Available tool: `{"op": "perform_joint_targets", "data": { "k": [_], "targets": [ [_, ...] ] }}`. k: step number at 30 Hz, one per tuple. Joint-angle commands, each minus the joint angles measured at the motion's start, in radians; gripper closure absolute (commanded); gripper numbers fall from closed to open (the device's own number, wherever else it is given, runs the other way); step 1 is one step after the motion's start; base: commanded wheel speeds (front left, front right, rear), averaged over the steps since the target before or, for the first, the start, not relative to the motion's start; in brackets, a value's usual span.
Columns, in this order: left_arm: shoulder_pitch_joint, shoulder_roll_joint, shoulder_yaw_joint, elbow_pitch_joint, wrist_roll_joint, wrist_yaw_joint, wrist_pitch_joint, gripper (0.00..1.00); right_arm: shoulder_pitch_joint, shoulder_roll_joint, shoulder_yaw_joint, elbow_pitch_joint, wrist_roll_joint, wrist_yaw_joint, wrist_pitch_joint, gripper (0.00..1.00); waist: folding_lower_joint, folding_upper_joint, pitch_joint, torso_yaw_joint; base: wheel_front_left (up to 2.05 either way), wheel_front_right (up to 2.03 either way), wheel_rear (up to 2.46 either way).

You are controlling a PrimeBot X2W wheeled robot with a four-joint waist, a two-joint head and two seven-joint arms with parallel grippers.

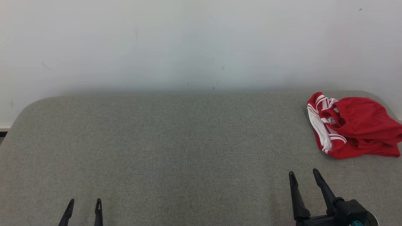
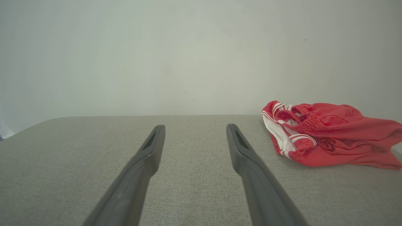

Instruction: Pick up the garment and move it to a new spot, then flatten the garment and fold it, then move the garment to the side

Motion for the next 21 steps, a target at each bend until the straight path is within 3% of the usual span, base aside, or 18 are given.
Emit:
{"op": "perform_joint_targets", "data": {
  "k": [1, 18, 19, 21],
  "targets": [
    [-0.014, 0.002, 0.001, 0.004, -0.001, -0.002, -0.007, 0.00, 0.011, -0.001, 0.003, 0.000, -0.005, -0.003, 0.000, 0.00, 0.0000, 0.0000, 0.001, 0.001, 0.00, 0.00, 0.00],
    [0.006, -0.001, 0.017, -0.004, -0.026, 0.023, -0.015, 0.00, 0.010, 0.000, 0.003, 0.006, 0.022, -0.003, 0.000, 0.00, 0.0000, 0.0000, -0.001, -0.002, 0.00, 0.00, 0.00],
    [-0.005, -0.002, 0.013, -0.002, -0.021, 0.021, -0.008, 1.00, 0.008, 0.000, 0.005, 0.006, 0.019, 0.000, 0.000, 1.00, 0.0000, 0.0000, -0.001, -0.002, 0.00, 0.00, 0.00],
    [0.003, -0.011, 0.007, 0.014, -0.021, 0.018, -0.006, 1.00, 0.018, 0.001, 0.006, 0.022, 0.020, 0.000, 0.001, 1.00, 0.0000, 0.0000, -0.001, -0.002, 0.00, 0.00, 0.00]
  ]
}}
